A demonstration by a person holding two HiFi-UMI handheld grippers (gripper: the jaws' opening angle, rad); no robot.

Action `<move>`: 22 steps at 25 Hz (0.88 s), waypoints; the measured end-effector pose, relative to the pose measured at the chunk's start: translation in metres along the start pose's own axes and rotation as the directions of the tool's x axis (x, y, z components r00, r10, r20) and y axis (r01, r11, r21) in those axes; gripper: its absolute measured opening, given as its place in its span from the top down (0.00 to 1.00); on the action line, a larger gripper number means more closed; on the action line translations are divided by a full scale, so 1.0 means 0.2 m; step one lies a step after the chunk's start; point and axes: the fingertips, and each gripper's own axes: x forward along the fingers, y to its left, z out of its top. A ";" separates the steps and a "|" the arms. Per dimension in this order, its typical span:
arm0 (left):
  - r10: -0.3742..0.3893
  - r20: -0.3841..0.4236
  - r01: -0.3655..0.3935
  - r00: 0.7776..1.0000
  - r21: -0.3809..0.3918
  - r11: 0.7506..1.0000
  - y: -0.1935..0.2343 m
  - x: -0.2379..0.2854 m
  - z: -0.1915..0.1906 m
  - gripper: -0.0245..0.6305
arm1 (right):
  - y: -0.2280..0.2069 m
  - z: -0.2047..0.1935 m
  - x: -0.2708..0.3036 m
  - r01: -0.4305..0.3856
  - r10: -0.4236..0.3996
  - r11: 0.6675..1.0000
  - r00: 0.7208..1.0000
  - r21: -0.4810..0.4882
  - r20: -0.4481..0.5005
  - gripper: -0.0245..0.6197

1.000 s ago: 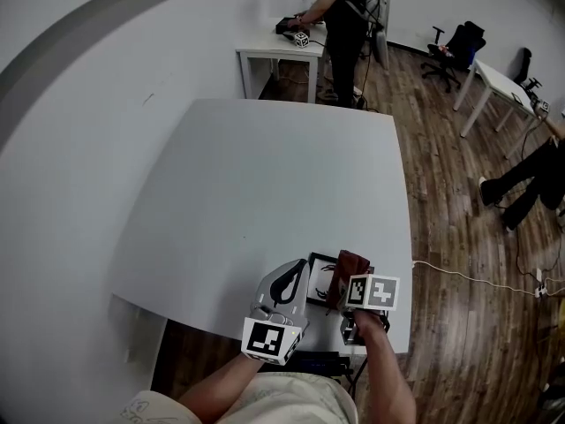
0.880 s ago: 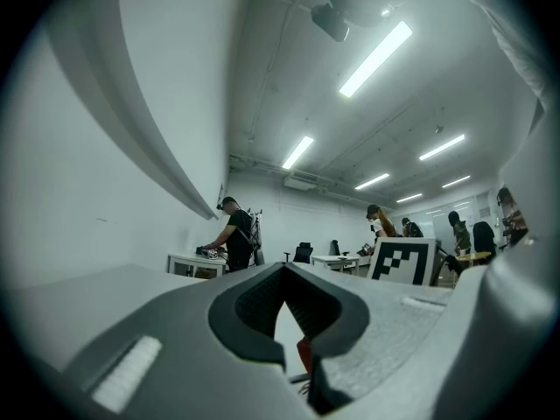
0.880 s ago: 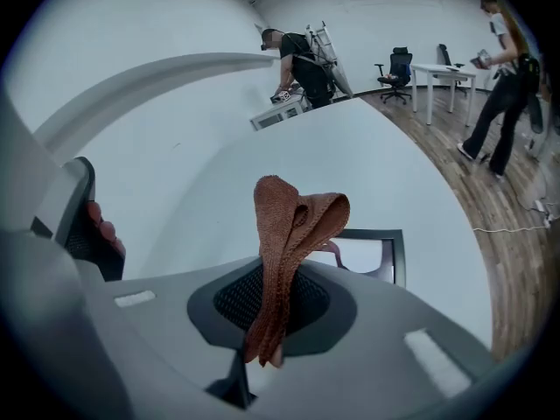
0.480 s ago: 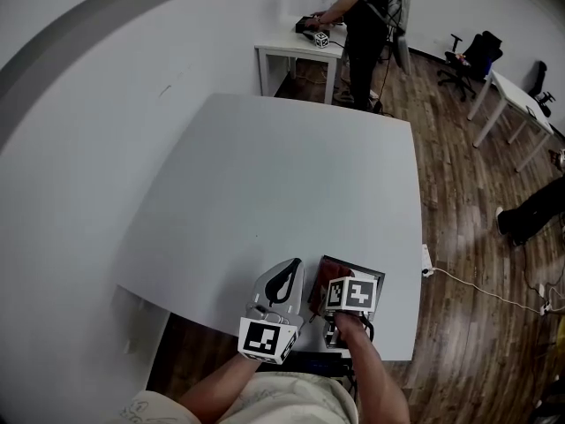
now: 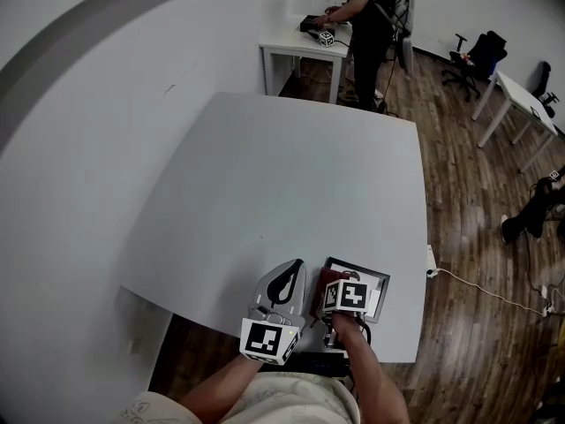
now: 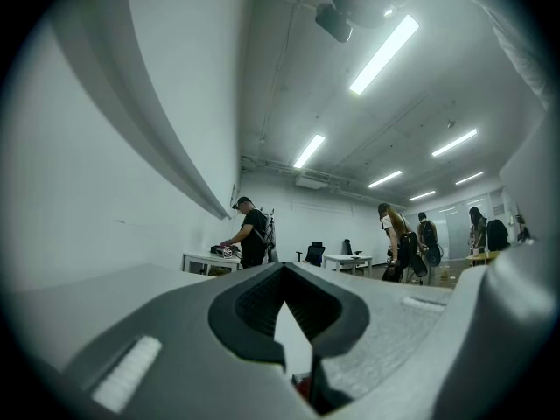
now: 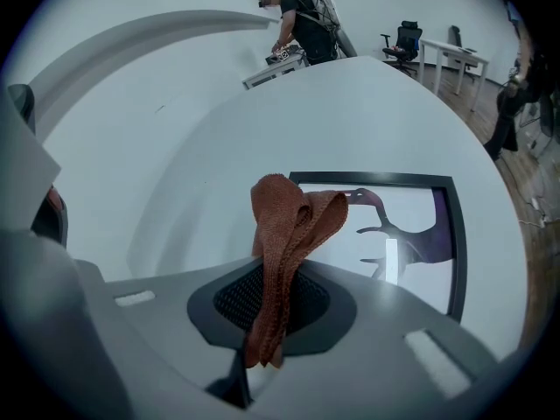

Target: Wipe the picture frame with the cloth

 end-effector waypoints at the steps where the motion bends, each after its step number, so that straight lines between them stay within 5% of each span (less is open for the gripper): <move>1: -0.002 0.000 0.002 1.000 0.000 1.000 0.00 0.01 0.00 0.96 | 0.00 0.00 0.00 0.002 -0.002 1.000 1.000 0.001 -0.001 0.87; 22: -0.063 -0.001 0.063 0.998 0.000 0.998 -0.09 0.08 -0.01 0.96 | -0.21 -0.02 -0.08 0.052 -0.054 0.997 0.998 0.065 0.025 0.87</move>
